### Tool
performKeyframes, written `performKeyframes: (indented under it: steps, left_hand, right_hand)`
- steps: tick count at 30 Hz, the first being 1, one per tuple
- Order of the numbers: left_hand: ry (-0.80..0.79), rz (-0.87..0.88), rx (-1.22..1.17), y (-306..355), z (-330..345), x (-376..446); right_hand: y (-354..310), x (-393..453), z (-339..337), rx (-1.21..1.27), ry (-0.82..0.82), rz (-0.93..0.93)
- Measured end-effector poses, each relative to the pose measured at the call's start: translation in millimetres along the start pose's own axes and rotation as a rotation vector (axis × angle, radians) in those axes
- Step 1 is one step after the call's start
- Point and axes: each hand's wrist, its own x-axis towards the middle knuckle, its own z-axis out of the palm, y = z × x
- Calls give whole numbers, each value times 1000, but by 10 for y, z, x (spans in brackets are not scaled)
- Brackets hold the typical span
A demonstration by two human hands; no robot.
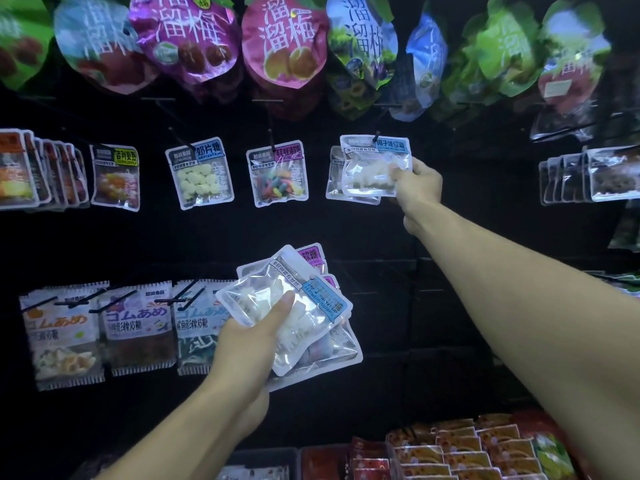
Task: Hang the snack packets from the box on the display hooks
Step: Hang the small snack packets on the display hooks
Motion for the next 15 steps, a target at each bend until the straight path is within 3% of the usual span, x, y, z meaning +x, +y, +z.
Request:
performKeyframes:
  steps: [15]
  left_hand:
    - [10,36,9,-1,-238,42]
  right_hand:
    - [186,258,361,-268,104,158]
